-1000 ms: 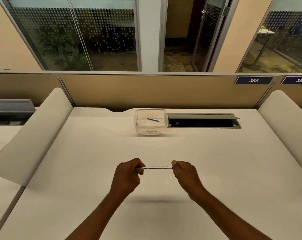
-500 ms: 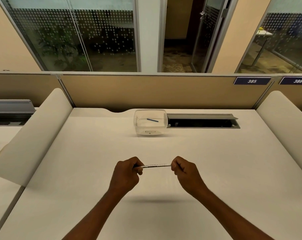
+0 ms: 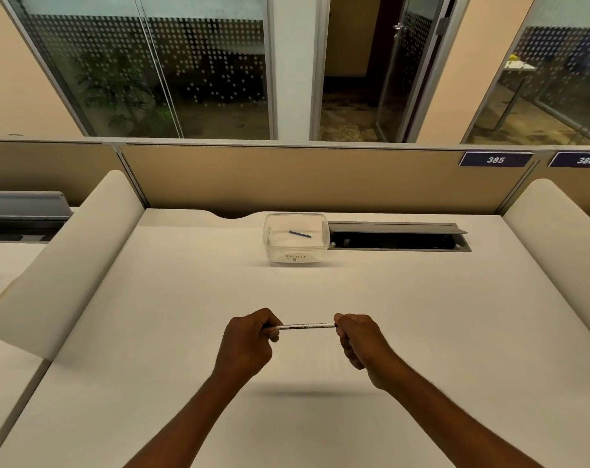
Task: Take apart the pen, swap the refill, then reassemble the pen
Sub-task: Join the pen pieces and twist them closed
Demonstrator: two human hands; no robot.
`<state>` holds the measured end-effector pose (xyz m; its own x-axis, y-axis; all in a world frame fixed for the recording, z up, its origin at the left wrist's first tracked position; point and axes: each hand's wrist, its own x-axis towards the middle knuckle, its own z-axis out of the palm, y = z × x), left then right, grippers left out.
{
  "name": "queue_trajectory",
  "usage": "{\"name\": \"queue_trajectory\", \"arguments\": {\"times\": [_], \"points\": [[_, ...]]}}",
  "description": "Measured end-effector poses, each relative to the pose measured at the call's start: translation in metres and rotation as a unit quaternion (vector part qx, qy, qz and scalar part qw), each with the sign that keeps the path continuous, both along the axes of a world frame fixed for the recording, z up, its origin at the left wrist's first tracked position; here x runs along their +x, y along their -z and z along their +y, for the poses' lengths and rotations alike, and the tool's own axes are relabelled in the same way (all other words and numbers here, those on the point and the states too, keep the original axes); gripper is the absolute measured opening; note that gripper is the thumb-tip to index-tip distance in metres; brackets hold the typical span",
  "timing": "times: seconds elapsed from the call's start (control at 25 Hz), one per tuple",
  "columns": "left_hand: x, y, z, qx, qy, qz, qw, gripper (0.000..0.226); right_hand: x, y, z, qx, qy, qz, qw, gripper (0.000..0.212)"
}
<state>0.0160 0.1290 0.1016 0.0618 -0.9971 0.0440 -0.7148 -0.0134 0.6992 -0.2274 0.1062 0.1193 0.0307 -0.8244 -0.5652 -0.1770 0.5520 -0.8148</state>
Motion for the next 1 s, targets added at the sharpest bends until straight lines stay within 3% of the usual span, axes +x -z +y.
{"name": "queue_trajectory", "arguments": {"times": [0.2, 0.44, 0.56, 1.0], "points": [[0.001, -0.003, -0.001, 0.004, 0.011, -0.010, 1.000, 0.044, -0.009, 0.002, 0.000, 0.004, -0.040, -0.024, 0.999, 0.043], [0.003, -0.008, -0.010, 0.016, 0.008, 0.021, 1.000, 0.039, -0.012, 0.005, 0.002, -0.220, -0.080, 0.096, 0.967, 0.022], [0.004, -0.010, -0.014, 0.008, 0.022, 0.023, 0.999, 0.035, -0.009, 0.006, 0.003, -0.278, -0.080, 0.143, 0.946, 0.022], [0.005, -0.006, -0.009, 0.001, 0.020, -0.007, 1.000, 0.041, 0.001, 0.008, 0.000, -0.187, -0.055, 0.145, 0.970, 0.040]]}}
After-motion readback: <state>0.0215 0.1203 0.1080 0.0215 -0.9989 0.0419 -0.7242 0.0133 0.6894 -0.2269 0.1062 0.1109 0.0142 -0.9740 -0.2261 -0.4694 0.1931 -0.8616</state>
